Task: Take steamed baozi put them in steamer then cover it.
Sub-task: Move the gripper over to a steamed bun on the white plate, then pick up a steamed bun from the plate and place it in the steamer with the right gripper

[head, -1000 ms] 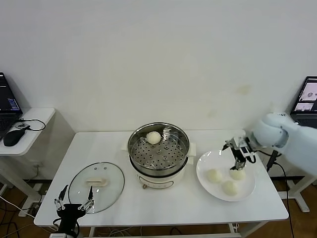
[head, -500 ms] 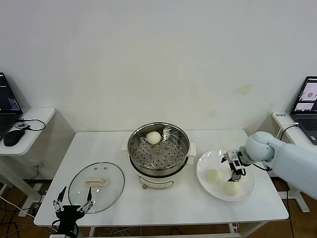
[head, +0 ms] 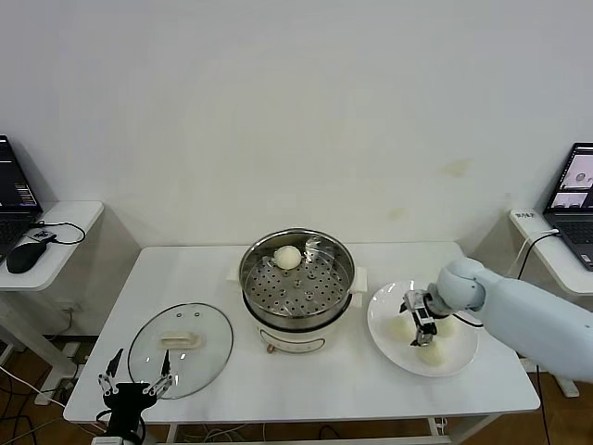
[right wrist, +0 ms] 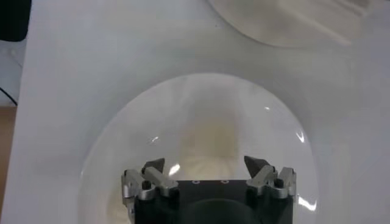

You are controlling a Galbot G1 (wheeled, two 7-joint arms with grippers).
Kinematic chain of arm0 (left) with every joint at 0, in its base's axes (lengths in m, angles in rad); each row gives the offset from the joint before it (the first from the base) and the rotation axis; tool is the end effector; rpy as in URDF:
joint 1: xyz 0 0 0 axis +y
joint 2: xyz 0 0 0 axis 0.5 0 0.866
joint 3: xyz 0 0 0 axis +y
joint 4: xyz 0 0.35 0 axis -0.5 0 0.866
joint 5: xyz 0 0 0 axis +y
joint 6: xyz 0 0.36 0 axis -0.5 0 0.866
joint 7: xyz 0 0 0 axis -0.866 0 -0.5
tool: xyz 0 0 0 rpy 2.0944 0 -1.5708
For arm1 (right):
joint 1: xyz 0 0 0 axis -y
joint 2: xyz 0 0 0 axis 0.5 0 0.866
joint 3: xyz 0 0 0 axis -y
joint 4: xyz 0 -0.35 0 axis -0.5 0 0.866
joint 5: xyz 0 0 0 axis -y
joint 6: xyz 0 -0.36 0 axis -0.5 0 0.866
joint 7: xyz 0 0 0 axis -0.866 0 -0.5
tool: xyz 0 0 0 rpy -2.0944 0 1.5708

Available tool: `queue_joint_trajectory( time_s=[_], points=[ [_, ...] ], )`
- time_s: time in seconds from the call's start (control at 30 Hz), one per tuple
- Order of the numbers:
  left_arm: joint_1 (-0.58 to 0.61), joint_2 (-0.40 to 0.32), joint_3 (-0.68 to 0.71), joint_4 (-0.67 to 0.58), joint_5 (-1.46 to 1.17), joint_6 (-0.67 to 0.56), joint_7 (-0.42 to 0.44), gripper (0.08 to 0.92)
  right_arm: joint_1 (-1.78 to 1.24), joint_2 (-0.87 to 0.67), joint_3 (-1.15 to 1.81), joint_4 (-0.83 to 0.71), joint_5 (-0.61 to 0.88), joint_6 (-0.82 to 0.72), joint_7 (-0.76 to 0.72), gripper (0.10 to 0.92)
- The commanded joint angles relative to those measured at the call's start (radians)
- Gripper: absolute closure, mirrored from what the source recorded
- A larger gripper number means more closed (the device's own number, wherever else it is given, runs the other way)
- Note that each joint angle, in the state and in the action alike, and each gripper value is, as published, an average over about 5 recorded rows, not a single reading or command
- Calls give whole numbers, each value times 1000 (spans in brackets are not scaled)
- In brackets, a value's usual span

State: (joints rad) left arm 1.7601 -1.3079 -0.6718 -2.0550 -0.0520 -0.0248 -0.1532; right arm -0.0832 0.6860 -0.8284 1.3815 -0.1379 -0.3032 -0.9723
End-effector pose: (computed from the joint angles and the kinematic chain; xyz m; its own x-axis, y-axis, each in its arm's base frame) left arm 0.1312 0.0928 -0.3301 -0.9786 -0.1470 0.1441 -0.1046 0.9579 0.2672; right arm 0.4805 -0.1046 -0.2401 -0.2167 -0.1121 0.9698 -0.9633 -0.1364 -0.2310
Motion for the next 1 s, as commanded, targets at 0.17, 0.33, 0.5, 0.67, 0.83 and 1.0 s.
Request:
queue_joint_trajectory(
  time_s=[0.17, 0.33, 0.5, 0.67, 0.83, 1.0],
  points=[
    [-4, -1, 2, 10, -2, 0, 0, 177, -25, 48, 32, -55, -27, -7, 3, 307],
    [-1, -2, 0, 10, -2, -1, 0, 177, -17, 43, 34, -48, -24, -12, -9, 387],
    [0, -4, 1, 9, -2, 0, -1, 177, -4, 28, 33, -45, -23, -5, -25, 434],
    [0, -2, 0, 5, -2, 0, 0, 177, 22, 0, 29, -22, -10, 3, -36, 441],
    [1, 2, 0, -1, -3, 1, 0, 177, 147, -65, -17, 48, 68, -3, -58, 448],
    [-4, 4, 6, -6, -3, 2, 1, 177, 296, -132, -45, 117, 171, -19, -77, 448]
  ],
)
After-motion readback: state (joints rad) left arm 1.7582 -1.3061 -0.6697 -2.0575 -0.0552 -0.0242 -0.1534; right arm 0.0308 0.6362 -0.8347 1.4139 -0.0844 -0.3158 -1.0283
